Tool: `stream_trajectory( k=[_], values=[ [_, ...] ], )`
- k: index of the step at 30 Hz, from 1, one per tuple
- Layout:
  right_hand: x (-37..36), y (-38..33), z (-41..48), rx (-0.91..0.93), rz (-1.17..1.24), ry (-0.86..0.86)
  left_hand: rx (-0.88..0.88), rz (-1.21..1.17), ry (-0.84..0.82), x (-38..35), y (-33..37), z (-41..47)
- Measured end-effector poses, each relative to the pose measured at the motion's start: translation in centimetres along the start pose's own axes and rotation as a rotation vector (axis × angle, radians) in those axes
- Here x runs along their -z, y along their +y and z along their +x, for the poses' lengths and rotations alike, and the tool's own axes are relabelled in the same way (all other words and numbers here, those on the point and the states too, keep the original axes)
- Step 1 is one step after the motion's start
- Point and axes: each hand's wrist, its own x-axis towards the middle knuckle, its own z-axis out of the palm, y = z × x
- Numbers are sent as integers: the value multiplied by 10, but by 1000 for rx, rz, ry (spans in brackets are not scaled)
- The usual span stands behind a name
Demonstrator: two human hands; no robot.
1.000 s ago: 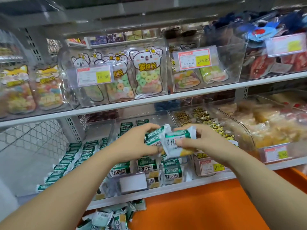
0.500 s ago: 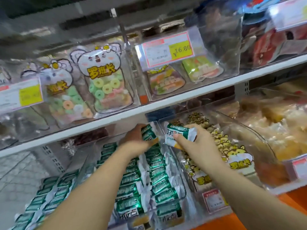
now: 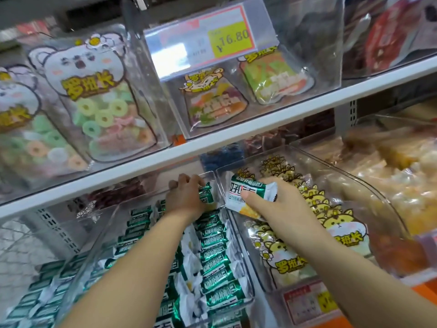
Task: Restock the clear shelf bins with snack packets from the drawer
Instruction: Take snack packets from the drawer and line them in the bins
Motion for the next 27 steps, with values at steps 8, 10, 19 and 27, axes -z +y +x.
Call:
stream_trajectory(
  k=[8,10,19,27],
  values=[
    [-1,-2,1,18,25,8,-14,16,88,-12,-4,2],
    [-1,-3,1,14,4,6,-28,37,68,-10,-3,3],
    [-6,-17,-9,169,-83,-62,-108,-687,118,38,8,-46],
    [-15,-23,-11,206,-219,-187,-180,-1229,-74,64,-11,-88]
  ],
)
